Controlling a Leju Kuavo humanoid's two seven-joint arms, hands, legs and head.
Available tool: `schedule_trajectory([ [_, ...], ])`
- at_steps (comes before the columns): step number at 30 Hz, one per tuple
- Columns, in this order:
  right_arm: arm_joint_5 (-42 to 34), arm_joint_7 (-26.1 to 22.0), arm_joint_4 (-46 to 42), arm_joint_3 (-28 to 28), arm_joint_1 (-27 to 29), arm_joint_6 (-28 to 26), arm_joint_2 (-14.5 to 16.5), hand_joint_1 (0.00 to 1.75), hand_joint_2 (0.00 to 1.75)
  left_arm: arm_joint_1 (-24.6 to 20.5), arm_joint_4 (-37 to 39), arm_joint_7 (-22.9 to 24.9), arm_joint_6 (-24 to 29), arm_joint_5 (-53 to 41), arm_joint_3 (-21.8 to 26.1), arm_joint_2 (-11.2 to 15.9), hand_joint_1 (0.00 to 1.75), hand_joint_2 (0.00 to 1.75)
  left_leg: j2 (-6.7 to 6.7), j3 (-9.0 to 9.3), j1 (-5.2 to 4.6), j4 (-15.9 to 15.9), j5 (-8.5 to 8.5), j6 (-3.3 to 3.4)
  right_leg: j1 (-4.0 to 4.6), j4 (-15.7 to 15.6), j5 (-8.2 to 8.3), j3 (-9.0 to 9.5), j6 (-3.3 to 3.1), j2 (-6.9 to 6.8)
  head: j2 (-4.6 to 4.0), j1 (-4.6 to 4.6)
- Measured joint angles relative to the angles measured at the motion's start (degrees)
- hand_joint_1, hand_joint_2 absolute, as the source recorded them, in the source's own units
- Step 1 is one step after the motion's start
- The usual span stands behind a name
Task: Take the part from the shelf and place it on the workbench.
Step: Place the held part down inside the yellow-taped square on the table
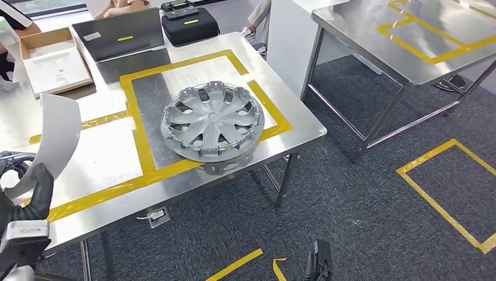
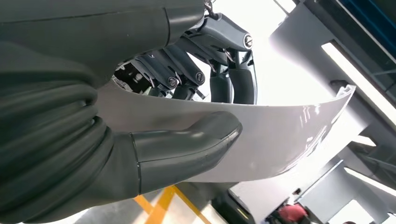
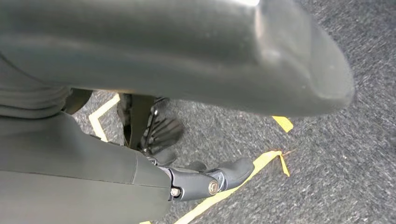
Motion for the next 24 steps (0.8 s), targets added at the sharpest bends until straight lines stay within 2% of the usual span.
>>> schedule_trajectory([
  [1,0.0,0.0,0.0,0.0,0.1,0.0,0.0,0.0,0.0,0.0,0.3,0.2,0.3,-0.5,0.0,0.0,1.75,1.75,-0.04,0.33,-0.04,0.0,-0.35,0.06,0.0,2.6,-0.1,-2.16,0.04,0.0,0.0,0.04],
  [2,-0.1,0.0,0.0,-0.1,0.2,0.0,0.0,0.0,0.0,0.0,0.7,0.3,0.6,-1.0,0.0,0.0,1.75,1.75,-0.11,0.75,-0.06,0.1,-0.75,0.04,0.01,3.2,1.02,-3.38,0.04,0.0,0.0,0.05],
  [3,-0.1,0.0,0.0,-0.1,0.2,0.0,0.0,0.0,0.0,0.0,1.0,0.5,0.9,-1.5,0.0,0.0,1.75,1.75,-0.17,1.27,-0.05,0.1,-1.2,-0.04,0.0,1.6,3.22,-3.47,-0.01,-0.01,0.0,0.09],
  [5,-0.2,0.0,0.0,-0.2,0.3,-0.1,0.0,0.0,0.0,0.0,1.5,0.8,1.9,-2.9,0.0,0.1,1.75,1.75,-0.23,2.28,-0.09,0.3,-2.25,-0.46,0.04,-5.8,8.44,-1.3,-0.25,-0.08,0.0,0.09],
  [6,-0.2,0.1,0.0,-0.3,0.2,-0.1,0.0,0.0,0.0,-0.1,1.7,0.9,2.4,-3.7,0.0,0.2,1.75,1.75,-0.25,2.54,-0.19,0.5,-2.78,-0.78,0.11,-9.1,9.74,-0.03,-0.49,-0.1,0.0,0.08],
  [7,-0.2,0.2,0.0,-0.3,0.2,-0.1,0.0,0.0,0.0,-0.1,1.9,1.1,2.8,-4.4,0.0,0.3,1.75,1.75,-0.25,2.67,-0.31,0.5,-3.18,-1.1,0.17,-11.1,10.21,0.84,-0.74,-0.11,0.0,0.04],
  [8,-0.2,0.2,0.0,-0.3,0.2,-0.1,0.0,0.0,0.0,-0.2,2.0,1.2,3.1,-4.8,0.1,0.4,1.75,1.75,-0.24,2.68,-0.42,0.5,-3.43,-1.41,0.26,-11.9,9.82,1.24,-1.04,-0.08,0.0,0.02],
  [11,-0.4,0.4,0.0,-0.3,0.3,-0.1,0.1,0.0,0.0,-0.3,2.3,1.3,3.5,-5.4,0.2,0.8,1.75,1.75,-0.13,2.99,-0.36,0.7,-4.05,-2.35,0.13,-12.4,9.36,1.81,-2.01,0.05,0.0,0.01],
  [12,-0.4,0.4,0.0,-0.3,0.3,-0.1,0.1,0.0,0.0,-0.4,2.3,1.4,3.6,-5.5,0.3,1.0,1.75,1.75,-0.09,2.54,-0.29,1.9,-4.78,-2.69,0.0,-12.5,9.23,2.12,-2.36,0.05,0.0,-0.02],
  [13,-0.4,0.4,0.0,-0.4,0.3,-0.1,0.1,0.0,0.0,-0.5,2.4,1.5,3.7,-5.6,0.4,1.3,1.75,1.75,-0.05,1.56,-0.19,4.1,-5.82,-3.0,-0.11,-12.6,9.08,2.44,-2.65,0.03,0.0,-0.07],
  [15,-0.5,0.4,0.0,-0.5,0.3,-0.2,0.2,0.0,0.0,-0.8,2.9,2.0,4.1,-6.5,0.7,1.7,1.75,1.75,-0.03,-2.69,-0.02,11.6,-8.68,-3.47,-0.09,-12.7,8.63,2.92,-2.99,0.0,0.0,-0.15],
  [16,-0.6,0.4,0.0,-0.6,0.3,-0.2,0.2,0.0,0.0,-0.8,3.4,2.3,4.4,-7.1,1.0,1.9,1.75,1.75,-0.03,-4.91,0.04,14.9,-9.45,-3.57,-0.08,-12.7,8.4,3.15,-3.03,0.02,0.0,-0.16],
  [17,-0.6,0.4,0.0,-0.6,0.3,-0.2,0.2,0.0,0.0,-0.9,3.9,2.6,4.7,-7.6,1.3,2.1,1.75,1.75,-0.03,-6.57,0.08,16.9,-9.23,-3.6,-0.08,-12.6,8.14,3.45,-3.02,0.06,0.0,-0.15],
  [18,-0.7,0.4,0.0,-0.7,0.4,-0.3,0.3,0.0,0.0,-0.9,4.4,2.8,5.0,-8.0,1.6,2.3,1.75,1.75,-0.03,-7.04,0.09,16.5,-7.87,-3.53,-0.08,-12.6,7.88,3.79,-2.97,0.11,0.0,-0.15],
  [19,-0.7,0.5,0.0,-0.7,0.5,-0.3,0.3,0.0,0.0,-1.1,4.9,3.0,5.2,-8.3,1.8,2.4,1.75,1.75,-0.03,-6.29,0.1,13.7,-5.4,-3.38,-0.08,-12.6,7.58,4.24,-2.87,0.15,0.0,-0.14],
  [20,-0.7,0.5,0.0,-0.8,0.5,-0.3,0.3,0.0,0.0,-1.4,5.5,3.0,5.5,-8.6,2.1,2.6,1.75,1.75,-0.03,-4.73,0.09,9.5,-2.62,-3.18,-0.08,-12.6,7.27,4.72,-2.72,0.18,0.0,-0.15],
  [21,-0.8,0.5,0.0,-0.8,0.5,-0.3,0.3,0.0,0.0,-1.7,6.0,3.0,5.7,-8.8,2.4,2.7,1.75,1.75,-0.03,-3.13,0.0,5.6,-0.74,-2.96,0.0,-12.6,6.96,5.08,-2.48,0.2,0.0,-0.18],
  [22,-0.8,0.6,0.0,-0.8,0.4,-0.3,0.3,0.0,0.0,-2.2,6.6,3.0,5.9,-9.0,2.7,2.8,1.75,1.75,-0.06,-1.78,-0.11,2.5,0.49,-2.68,0.07,-12.6,6.71,5.3,-2.18,0.21,0.0,-0.2],
  [24,-0.8,0.7,0.0,-0.8,0.4,-0.4,0.4,0.0,0.0,-2.9,8.0,3.2,6.9,-9.8,3.3,3.0,1.75,1.75,-0.17,-0.91,-0.37,0.7,0.45,-2.1,0.15,-12.7,6.49,5.37,-1.52,0.2,0.0,-0.11],
])
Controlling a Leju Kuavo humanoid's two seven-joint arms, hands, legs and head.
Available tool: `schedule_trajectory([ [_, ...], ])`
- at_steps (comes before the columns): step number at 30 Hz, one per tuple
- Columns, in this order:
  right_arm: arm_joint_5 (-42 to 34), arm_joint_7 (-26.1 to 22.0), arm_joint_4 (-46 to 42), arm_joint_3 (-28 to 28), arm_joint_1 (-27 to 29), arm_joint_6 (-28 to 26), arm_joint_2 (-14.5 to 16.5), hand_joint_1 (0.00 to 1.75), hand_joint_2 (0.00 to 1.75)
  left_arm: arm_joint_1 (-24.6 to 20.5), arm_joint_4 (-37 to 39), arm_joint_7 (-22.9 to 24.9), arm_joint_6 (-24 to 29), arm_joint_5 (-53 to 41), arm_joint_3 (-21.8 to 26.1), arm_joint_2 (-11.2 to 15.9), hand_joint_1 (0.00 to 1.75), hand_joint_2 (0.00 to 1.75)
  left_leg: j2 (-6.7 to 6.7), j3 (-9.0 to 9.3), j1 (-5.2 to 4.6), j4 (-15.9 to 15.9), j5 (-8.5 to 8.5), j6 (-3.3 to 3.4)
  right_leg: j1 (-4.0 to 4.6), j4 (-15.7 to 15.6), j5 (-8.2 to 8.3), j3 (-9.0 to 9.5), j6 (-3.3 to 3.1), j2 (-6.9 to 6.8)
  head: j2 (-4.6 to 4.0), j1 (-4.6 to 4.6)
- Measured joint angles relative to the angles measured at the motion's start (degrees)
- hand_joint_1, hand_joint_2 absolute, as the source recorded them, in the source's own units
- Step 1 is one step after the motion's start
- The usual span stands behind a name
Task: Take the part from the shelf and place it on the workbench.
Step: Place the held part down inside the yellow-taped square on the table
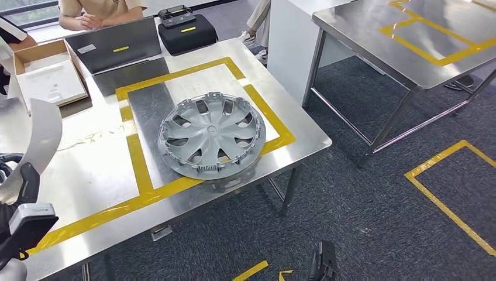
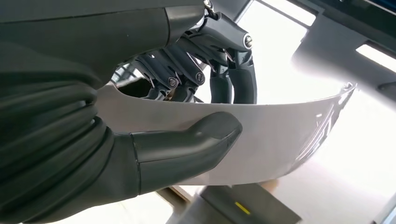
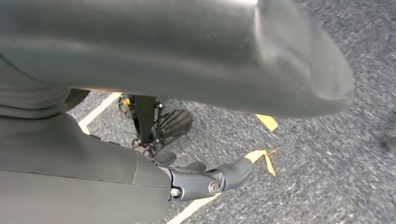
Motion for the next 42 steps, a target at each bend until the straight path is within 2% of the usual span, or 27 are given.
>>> schedule_trajectory([
  [2,0.0,0.1,0.0,0.0,0.0,-0.1,0.1,0.0,0.0,-0.4,1.4,0.6,1.7,-1.8,0.7,0.2,1.75,1.75,-0.1,0.21,0.01,-0.3,0.02,0.67,-0.1,-0.1,-0.11,0.14,0.68,-0.05,0.0,0.14],
  [3,0.0,0.1,0.0,-0.1,0.0,-0.2,0.1,0.0,0.0,-0.6,2.1,1.0,2.7,-3.0,1.0,0.3,1.75,1.75,-0.15,0.35,0.02,-0.4,0.02,0.82,-0.05,-0.2,-0.07,0.27,0.51,-0.11,0.0,0.17],
  [6,0.0,0.2,0.0,-0.3,-0.1,-0.5,0.1,0.0,0.0,-1.3,4.4,2.7,5.5,-7.1,1.8,0.4,1.75,1.75,-0.23,0.6,-0.08,-0.4,-0.08,0.82,0.21,-0.6,-0.05,0.64,-1.74,-0.21,0.0,0.29],
  [7,0.0,0.2,0.0,-0.3,-0.1,-0.5,0.1,0.0,0.0,-1.6,5.3,3.1,6.3,-8.1,2.1,0.5,1.75,1.75,-0.23,0.6,-0.13,-0.4,-0.13,0.89,0.22,-0.7,-0.09,0.73,-2.14,-0.21,0.0,0.33],
  [8,0.1,0.2,0.0,-0.4,-0.1,-0.5,0.1,0.0,0.0,-1.8,6.3,3.3,7.1,-9.2,2.3,0.5,1.75,1.75,-0.23,0.61,-0.16,-0.4,-0.19,0.99,0.22,-0.8,-0.03,0.78,-2.13,-0.21,0.0,0.35],
  [10,0.2,0.2,0.0,-0.4,-0.1,-0.6,0.1,0.0,0.0,-2.0,8.1,3.4,9.1,-11.0,2.7,0.7,1.75,1.75,-0.2,0.6,-0.19,-0.4,-0.26,1.15,0.2,-1.0,0.03,0.87,-1.88,-0.21,0.0,0.39],
  [11,0.2,0.2,0.0,-0.4,-0.1,-0.6,0.1,0.0,0.0,-2.1,9.1,3.4,10.4,-12.1,3.0,0.7,1.75,1.75,-0.18,0.6,-0.21,-0.4,-0.29,1.22,0.17,-1.1,0.07,0.91,-1.47,-0.21,0.0,0.38],
  [14,0.3,0.2,0.0,-0.4,0.0,-0.6,0.1,0.0,0.0,-2.4,12.0,3.0,14.3,-15.6,3.5,0.8,1.75,1.75,-0.13,0.59,-0.29,-0.4,-0.33,1.31,-0.04,-1.4,0.09,1.03,0.35,-0.2,0.0,0.37],
  [15,0.4,0.2,0.0,-0.4,0.0,-0.6,0.1,0.0,0.0,-2.6,13.0,3.0,15.5,-16.7,3.6,0.8,1.75,1.75,-0.13,0.6,-0.3,-0.4,-0.32,1.31,-0.08,-1.5,0.09,1.05,0.65,-0.21,0.0,0.37],
  [18,0.5,0.0,0.0,-0.4,0.0,-0.7,0.1,0.0,0.0,-3.1,16.1,3.0,17.6,-19.6,3.6,0.8,1.75,1.75,-0.12,0.65,-0.3,-0.4,-0.31,1.32,-0.07,-1.5,0.08,1.07,0.77,-0.22,0.0,0.36],
  [24,0.6,-0.1,0.0,-0.5,0.2,-1.0,0.1,0.0,0.0,-5.4,21.8,1.6,17.9,-23.8,3.9,-0.2,1.75,1.75,-0.06,0.75,-0.17,-0.4,-0.27,1.25,0.07,-1.5,0.09,1.09,0.83,-0.21,0.0,0.35],
  [29,0.2,-0.6,0.0,-0.7,0.2,-1.4,0.1,0.0,0.0,-8.8,26.5,0.5,18.1,-28.8,4.6,-3.0,1.75,1.75,-0.08,0.78,-0.14,-0.5,-0.26,1.23,0.09,-1.5,0.09,1.12,0.83,-0.22,0.0,0.35],
  [37,-0.4,-0.8,0.0,-1.5,0.3,-2.8,0.1,0.0,0.0,-13.2,31.1,1.5,18.3,-35.7,4.7,-8.3,1.75,1.75,-0.07,0.78,-0.16,-0.5,-0.27,1.24,0.07,-1.4,0.09,1.14,0.83,-0.21,0.0,0.37],
  [41,-0.5,-0.7,0.0,-1.8,0.4,-3.3,0.1,0.0,0.0,-14.1,31.9,1.5,18.3,-36.7,4.7,-10.2,0.0,1.75,-0.07,0.79,-0.16,-0.5,-0.27,1.24,0.07,-1.4,0.09,1.14,0.83,-0.21,0.0,0.37],
  [42,-0.5,-0.6,0.0,-1.8,0.4,-3.5,0.1,0.0,0.0,-14.2,32.0,1.3,18.3,-36.7,4.7,-10.6,0.0,1.75,-0.06,0.79,-0.15,-0.5,-0.27,1.24,0.07,-1.4,0.09,1.14,0.83,-0.21,0.0,0.36],
])
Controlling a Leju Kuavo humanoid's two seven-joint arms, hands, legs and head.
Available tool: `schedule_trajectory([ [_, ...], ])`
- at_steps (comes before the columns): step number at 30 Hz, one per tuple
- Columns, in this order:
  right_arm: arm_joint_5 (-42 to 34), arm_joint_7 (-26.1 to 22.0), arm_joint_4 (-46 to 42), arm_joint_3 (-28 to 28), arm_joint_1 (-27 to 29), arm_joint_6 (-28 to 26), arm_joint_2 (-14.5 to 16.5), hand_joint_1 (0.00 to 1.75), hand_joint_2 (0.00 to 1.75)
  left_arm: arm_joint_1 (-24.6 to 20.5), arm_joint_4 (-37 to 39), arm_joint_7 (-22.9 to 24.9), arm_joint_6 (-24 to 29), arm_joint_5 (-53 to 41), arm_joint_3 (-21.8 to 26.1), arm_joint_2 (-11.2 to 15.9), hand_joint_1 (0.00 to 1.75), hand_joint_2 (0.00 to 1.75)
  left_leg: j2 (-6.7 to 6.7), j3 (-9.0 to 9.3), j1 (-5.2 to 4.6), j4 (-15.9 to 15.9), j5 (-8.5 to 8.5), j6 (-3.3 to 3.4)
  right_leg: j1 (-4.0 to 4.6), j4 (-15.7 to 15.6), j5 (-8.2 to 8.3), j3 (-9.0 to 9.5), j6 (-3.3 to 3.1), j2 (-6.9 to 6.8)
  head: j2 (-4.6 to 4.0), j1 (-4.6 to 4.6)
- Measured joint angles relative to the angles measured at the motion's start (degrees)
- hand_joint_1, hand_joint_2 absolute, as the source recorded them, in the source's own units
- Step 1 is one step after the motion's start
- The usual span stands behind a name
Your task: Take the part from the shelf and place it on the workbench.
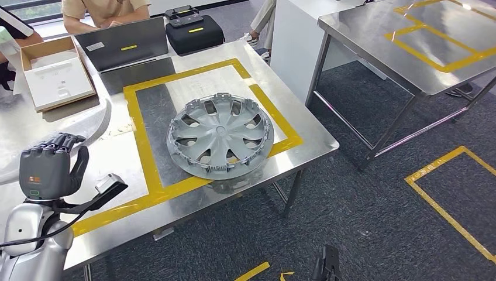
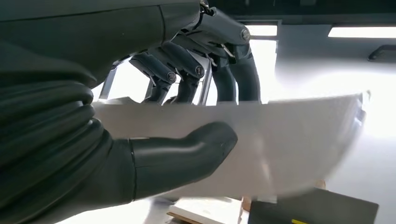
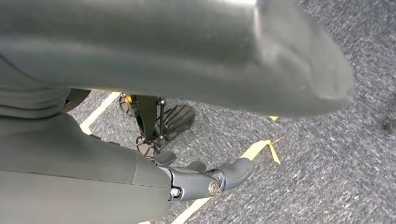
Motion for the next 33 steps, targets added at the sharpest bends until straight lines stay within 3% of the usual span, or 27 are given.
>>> schedule_trajectory([
  [1,0.0,0.0,0.0,0.0,0.0,-0.1,0.0,0.0,0.0,-0.1,0.0,-0.2,0.0,0.1,0.0,-0.3,0.0,1.75,0.0,0.0,0.0,0.0,0.0,0.0,0.0,0.0,0.0,0.0,0.0,0.0,0.0,0.0],
  [5,0.1,0.1,0.0,-0.1,0.2,-0.2,0.0,0.0,0.0,-0.6,0.1,-0.2,0.0,-0.1,0.2,-1.3,0.0,0.0,0.01,0.02,0.01,0.0,0.0,0.0,0.01,0.0,0.0,0.0,0.0,0.0,0.0,-0.01],
  [19,1.1,0.4,0.0,-0.1,0.2,1.3,0.0,0.0,0.0,-0.1,-1.2,1.4,0.0,-1.1,0.7,-1.8,0.0,0.0,0.0,0.02,0.0,0.0,0.0,0.0,0.01,0.0,0.0,0.03,0.0,0.0,0.0,-0.01],
  [23,1.4,0.3,0.0,-0.1,0.2,1.8,0.2,0.0,0.0,0.2,-2.0,0.4,0.1,0.0,0.7,-1.8,0.0,0.0,0.05,0.5,0.04,-1.0,0.5,0.88,-0.23,-0.4,0.07,0.26,0.88,-0.06,0.0,0.0],
  [25,1.5,0.3,0.0,-0.1,0.1,1.8,0.2,0.0,0.0,0.3,-2.6,0.4,0.1,-0.2,0.8,-1.9,0.0,0.0,0.26,1.03,0.46,-2.2,1.34,1.33,-0.2,2.6,-1.86,-1.06,1.14,-0.03,0.0,0.15],
  [27,1.5,0.5,0.0,-0.1,0.1,1.9,0.2,0.0,0.0,0.7,-3.2,0.6,0.1,-0.8,0.8,-1.9,0.0,0.0,0.37,0.9,0.48,-2.4,1.54,1.44,-0.33,9.5,-5.32,-4.44,1.29,-0.02,0.0,0.32],
  [28,1.6,0.6,0.0,-0.1,0.1,1.9,0.2,0.0,0.0,1.0,-3.5,0.8,0.1,-0.9,0.8,-1.9,0.0,0.0,0.4,0.71,0.51,-2.2,1.54,1.4,-0.45,12.8,-6.48,-6.13,1.45,-0.02,0.0,0.35],
  [29,1.6,0.7,0.0,-0.1,0.1,1.9,0.2,0.0,0.0,1.3,-3.7,0.9,0.1,-1.0,0.8,-1.9,0.0,0.0,0.42,0.48,0.58,-2.0,1.53,1.28,-0.61,14.7,-6.66,-7.12,1.64,-0.03,0.0,0.36],
  [30,1.6,0.7,0.0,-0.1,0.1,1.9,0.2,0.0,0.0,1.6,-3.9,1.1,0.1,-1.0,0.8,-1.9,0.0,0.0,0.42,0.2,0.74,-1.6,1.48,1.05,-0.82,14.4,-5.77,-7.08,1.86,-0.05,0.0,0.35],
  [33,1.7,0.8,0.0,-0.1,0.0,2.0,0.3,0.0,0.0,1.9,-4.7,1.4,0.1,-0.9,0.8,-1.9,0.0,0.0,0.26,-1.02,1.33,0.4,1.0,-0.47,-1.51,5.2,-1.15,-2.93,2.58,0.06,0.0,0.48],
])
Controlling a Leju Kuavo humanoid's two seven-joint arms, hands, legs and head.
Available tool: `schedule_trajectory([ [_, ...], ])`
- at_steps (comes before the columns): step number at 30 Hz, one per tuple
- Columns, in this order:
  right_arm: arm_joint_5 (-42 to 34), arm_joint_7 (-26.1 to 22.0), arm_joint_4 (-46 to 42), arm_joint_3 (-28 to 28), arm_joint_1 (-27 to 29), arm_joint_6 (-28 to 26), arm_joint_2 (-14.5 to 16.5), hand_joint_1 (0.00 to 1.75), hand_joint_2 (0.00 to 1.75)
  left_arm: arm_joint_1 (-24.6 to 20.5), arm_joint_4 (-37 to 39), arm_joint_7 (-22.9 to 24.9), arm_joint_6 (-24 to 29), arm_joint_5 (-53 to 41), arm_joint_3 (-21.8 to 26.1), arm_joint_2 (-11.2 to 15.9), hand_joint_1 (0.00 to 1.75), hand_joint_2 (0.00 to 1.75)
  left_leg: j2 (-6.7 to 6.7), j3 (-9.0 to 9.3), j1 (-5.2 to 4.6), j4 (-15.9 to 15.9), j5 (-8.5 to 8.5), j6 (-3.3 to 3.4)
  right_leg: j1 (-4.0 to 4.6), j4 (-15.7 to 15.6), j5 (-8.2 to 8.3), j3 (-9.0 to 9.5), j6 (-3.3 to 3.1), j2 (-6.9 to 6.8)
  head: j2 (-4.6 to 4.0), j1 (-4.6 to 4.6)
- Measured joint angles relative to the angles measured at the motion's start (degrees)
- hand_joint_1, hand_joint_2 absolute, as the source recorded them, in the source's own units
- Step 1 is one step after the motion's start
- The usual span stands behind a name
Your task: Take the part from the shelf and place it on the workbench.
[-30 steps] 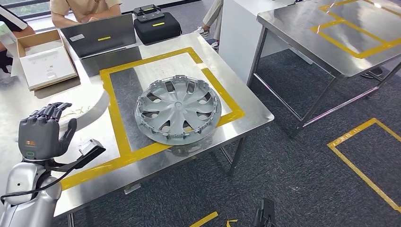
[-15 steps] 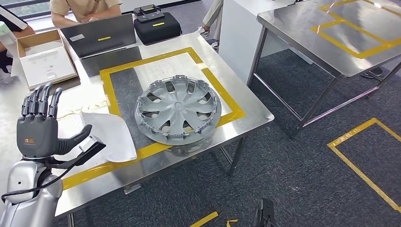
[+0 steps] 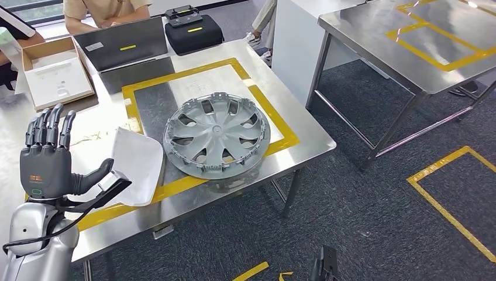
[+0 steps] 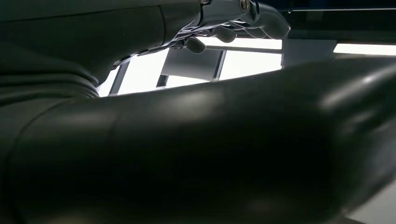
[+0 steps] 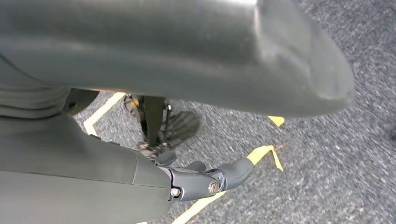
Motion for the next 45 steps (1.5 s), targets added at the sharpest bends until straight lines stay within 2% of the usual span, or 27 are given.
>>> schedule_trajectory([
  [2,0.1,0.1,0.0,0.0,-0.1,0.1,0.2,0.0,0.0,0.0,-0.5,0.1,0.0,0.0,0.0,0.1,0.0,0.0,-0.18,-0.7,-0.08,0.9,-0.08,-1.14,0.06,-2.3,0.74,0.78,-0.81,0.34,0.0,0.19],
  [5,0.1,0.1,0.0,0.0,-0.1,0.2,0.4,0.0,0.0,0.1,-0.8,0.4,0.0,0.0,0.0,0.3,0.0,0.0,-0.26,-1.04,0.01,0.7,0.36,-2.23,0.27,-1.8,1.5,-0.08,-2.85,0.43,0.0,0.28],
  [6,0.1,0.1,0.0,0.0,-0.2,0.2,0.4,0.0,0.0,0.1,-0.8,0.6,0.0,0.0,0.0,0.4,0.0,0.0,-0.2,-1.44,0.09,1.4,-0.43,-2.48,0.25,-1.9,1.87,-0.39,-3.38,0.38,0.0,0.26],
  [8,0.1,0.1,0.0,0.0,-0.2,0.2,0.4,0.0,0.0,0.1,-0.8,0.8,0.0,-0.1,-0.1,0.5,0.0,0.0,-0.09,-3.32,0.13,6.2,-4.35,-2.77,0.31,-1.9,2.63,-1.23,-4.16,0.27,0.0,0.2],
  [10,0.1,0.1,0.0,0.0,-0.2,0.2,0.4,0.0,0.0,0.1,-0.7,1.1,0.0,-0.2,-0.1,0.5,0.0,0.0,-0.06,-5.55,0.09,13.5,-8.78,-2.76,0.62,-1.9,3.44,-2.29,-4.49,0.16,0.0,0.18],
  [11,0.1,0.1,0.0,0.0,-0.2,0.2,0.4,0.0,0.0,0.1,-0.6,1.2,0.0,-0.2,-0.1,0.5,0.0,0.0,-0.06,-5.8,0.03,15.6,-9.84,-2.58,0.83,-1.9,3.87,-2.84,-4.58,0.12,0.0,0.19],
  [12,0.1,0.1,0.0,0.0,-0.2,0.2,0.4,0.0,0.0,0.1,-0.5,1.3,0.0,-0.2,-0.1,0.5,0.0,0.0,-0.06,-5.02,-0.09,15.7,-9.95,-2.24,1.06,-1.9,4.32,-3.4,-4.64,0.09,0.0,0.2],
  [13,0.1,0.1,0.0,0.0,-0.2,0.2,0.4,0.0,0.0,0.1,-0.4,1.5,0.0,-0.2,-0.1,0.5,0.0,0.0,-0.07,-3.1,-0.31,13.6,-9.19,-1.73,1.3,-1.9,4.78,-3.9,-4.68,0.09,0.0,0.19],
  [16,0.2,0.1,0.0,0.0,-0.2,0.3,0.6,0.0,0.0,-0.4,-0.5,2.2,0.0,-0.1,-0.1,0.6,0.0,0.0,0.11,3.91,-1.36,2.9,-6.72,0.32,1.67,-2.2,6.17,-4.83,-4.41,0.04,0.0,0.35],
  [17,0.3,0.1,0.0,0.0,-0.2,0.4,0.7,0.0,0.0,-0.7,-0.6,2.4,0.0,-0.1,-0.1,0.7,0.0,0.0,0.18,4.77,-1.67,1.1,-6.37,0.76,1.56,-2.4,6.63,-4.91,-4.09,-0.02,0.0,0.42],
  [20,0.7,0.0,0.0,0.0,-0.3,0.7,0.9,0.0,0.0,-0.8,-0.7,2.9,0.0,0.2,-0.1,1.2,0.0,0.0,0.27,4.54,-2.01,-0.3,-4.72,1.32,1.13,-3.3,7.98,-4.82,-2.86,-0.11,0.0,0.36],
  [21,0.8,0.0,0.0,0.0,-0.3,0.8,0.9,0.0,0.0,-0.8,-0.8,2.9,0.0,0.3,-0.1,1.4,0.0,0.0,0.31,4.45,-1.87,-0.8,-3.82,1.46,1.13,-3.2,7.56,-4.97,-2.54,-0.1,0.0,0.32],
  [22,0.9,0.0,0.0,0.0,-0.3,0.9,0.9,0.0,0.0,-0.7,-1.0,2.9,0.0,0.5,-0.1,1.6,0.0,0.0,0.36,4.18,-1.65,-1.3,-2.82,1.6,1.17,-2.1,6.06,-5.41,-2.26,-0.08,0.0,0.37],
  [25,1.4,-0.2,0.0,0.1,-0.2,1.3,0.9,0.0,0.0,0.5,-1.7,2.8,0.0,1.1,-0.1,2.4,0.0,0.0,0.49,2.17,-1.4,-1.8,-0.51,1.78,1.21,6.8,-1.92,-7.8,-1.57,-0.06,0.0,0.62],
  [26,1.5,-0.2,0.0,0.1,-0.2,1.4,0.9,0.0,0.0,1.2,-2.0,2.7,0.0,1.3,-0.1,2.7,0.0,0.0,0.56,1.29,-1.39,-1.7,0.07,1.72,1.2,9.8,-3.33,-8.15,-1.38,-0.06,0.0,0.66],
  [27,1.6,-0.3,0.0,0.2,-0.2,1.6,0.9,0.0,0.0,2.1,-2.3,2.6,0.0,1.4,-0.1,3.2,0.0,0.0,0.65,0.34,-1.37,-1.5,0.67,1.63,1.19,11.2,-3.45,-7.68,-1.24,-0.07,0.0,0.66],
  [28,1.6,-0.4,0.0,0.2,-0.2,1.7,0.8,0.0,0.0,2.8,-2.6,2.5,0.0,1.5,-0.1,3.6,0.0,0.0,0.72,-0.62,-1.32,-1.3,1.23,1.49,1.17,10.8,-2.53,-6.29,-1.16,-0.08,0.0,0.66],
  [30,1.6,-0.6,0.0,0.2,-0.3,1.7,0.8,0.0,0.0,3.9,-3.4,2.4,0.0,1.6,-0.1,4.3,0.0,0.0,0.76,-2.48,-1.19,-0.6,2.22,1.04,1.12,5.1,-0.86,-1.14,-1.13,-0.1,0.0,0.68],
  [32,1.6,-0.6,0.0,0.2,-0.4,1.8,0.8,0.0,0.0,4.4,-4.2,2.5,0.0,1.5,0.0,5.0,0.0,0.0,0.68,-3.58,-1.23,0.2,2.91,0.4,1.32,-0.8,-1.37,3.13,-1.98,0.07,0.0,0.84],
  [33,1.5,-0.6,0.0,0.2,-0.5,1.8,0.8,0.0,0.0,4.5,-4.5,2.6,0.0,1.4,0.1,5.3,0.0,0.0,0.63,-3.79,-1.29,0.4,3.25,0.04,1.45,-2.4,-1.97,4.0,-2.58,0.16,0.0,0.86],
  [36,1.4,-0.5,0.0,0.2,-0.5,1.8,0.8,0.0,0.0,5.1,-5.0,2.7,0.0,1.3,0.1,6.0,0.0,0.0,0.49,-4.12,-1.23,0.3,3.6,-1.01,1.47,-2.8,-0.82,3.11,-4.22,0.01,0.0,0.79],
  [38,1.4,-0.5,0.0,0.2,-0.6,1.7,0.9,0.0,0.0,5.5,-5.2,2.8,0.0,1.2,0.2,6.5,0.0,0.0,0.39,-5.35,-0.98,3.2,-0.24,-1.75,1.27,-3.0,0.62,1.9,-4.95,-0.23,0.0,0.66],
  [40,1.3,-0.4,0.0,0.2,-0.6,1.7,1.0,0.0,0.0,5.7,-5.4,2.8,0.0,1.2,0.4,6.8,0.0,0.0,0.37,-7.03,-0.76,10.0,-6.09,-2.39,1.26,-3.0,2.01,0.38,-5.15,-0.28,0.0,0.54],
  [41,1.4,-0.3,0.0,0.2,-0.5,1.7,1.0,0.0,0.0,5.8,-5.4,2.8,0.0,1.2,0.4,6.9,0.0,0.0,0.37,-7.49,-0.69,13.3,-7.79,-2.6,1.27,-3.0,2.68,-0.45,-5.11,-0.29,0.0,0.51],
  [42,1.4,-0.3,0.0,0.2,-0.5,1.7,1.0,0.0,0.0,6.0,-5.4,2.8,0.0,1.2,0.5,7.0,0.0,0.0,0.36,-7.19,-0.65,15.3,-8.16,-2.68,1.27,-2.9,3.36,-1.29,-5.04,-0.29,0.0,0.52],
  [43,1.5,-0.2,0.0,0.2,-0.5,1.7,1.0,0.0,0.0,6.2,-5.4,2.8,0.0,1.2,0.5,7.1,0.0,0.0,0.36,-6.01,-0.62,15.6,-7.43,-2.65,1.26,-2.9,4.0,-2.14,-4.93,-0.3,0.0,0.52],
  [45,1.7,0.0,0.0,0.2,-0.5,1.6,1.0,0.0,0.0,6.3,-5.5,2.8,0.0,1.2,0.5,7.3,0.0,0.0,0.32,-0.83,-0.6,10.4,-5.33,-2.28,1.26,-2.9,5.2,-3.55,-4.62,-0.29,0.0,0.54],
])
